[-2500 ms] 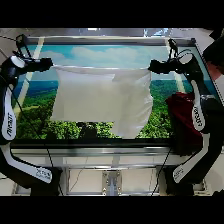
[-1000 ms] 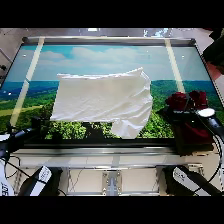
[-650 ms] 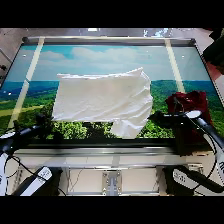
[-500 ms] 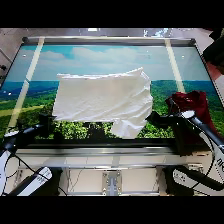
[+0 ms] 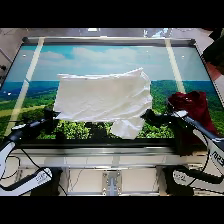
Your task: Fold the shirts.
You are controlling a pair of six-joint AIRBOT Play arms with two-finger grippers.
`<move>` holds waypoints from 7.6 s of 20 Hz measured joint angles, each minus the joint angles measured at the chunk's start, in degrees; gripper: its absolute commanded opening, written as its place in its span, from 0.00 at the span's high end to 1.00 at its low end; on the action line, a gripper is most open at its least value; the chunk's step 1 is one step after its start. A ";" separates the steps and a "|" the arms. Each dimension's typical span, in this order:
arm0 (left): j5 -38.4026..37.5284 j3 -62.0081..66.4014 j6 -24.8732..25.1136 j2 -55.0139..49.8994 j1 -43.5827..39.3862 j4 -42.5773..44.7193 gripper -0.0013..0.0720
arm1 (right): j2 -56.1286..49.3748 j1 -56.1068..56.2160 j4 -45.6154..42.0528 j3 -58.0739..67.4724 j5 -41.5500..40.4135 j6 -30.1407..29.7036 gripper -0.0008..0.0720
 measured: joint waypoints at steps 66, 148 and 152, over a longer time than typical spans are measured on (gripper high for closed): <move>-29.24 49.11 -6.16 -15.85 -13.55 62.75 0.14 | -26.60 1.73 -37.73 61.53 31.74 8.17 0.50; -37.92 32.83 -10.56 -1.79 4.09 55.69 0.97 | -5.27 1.27 -9.46 32.92 18.21 1.42 0.98; -30.97 37.59 -13.46 -9.18 -0.31 55.67 0.97 | -15.85 2.84 -11.32 39.17 16.39 1.16 0.98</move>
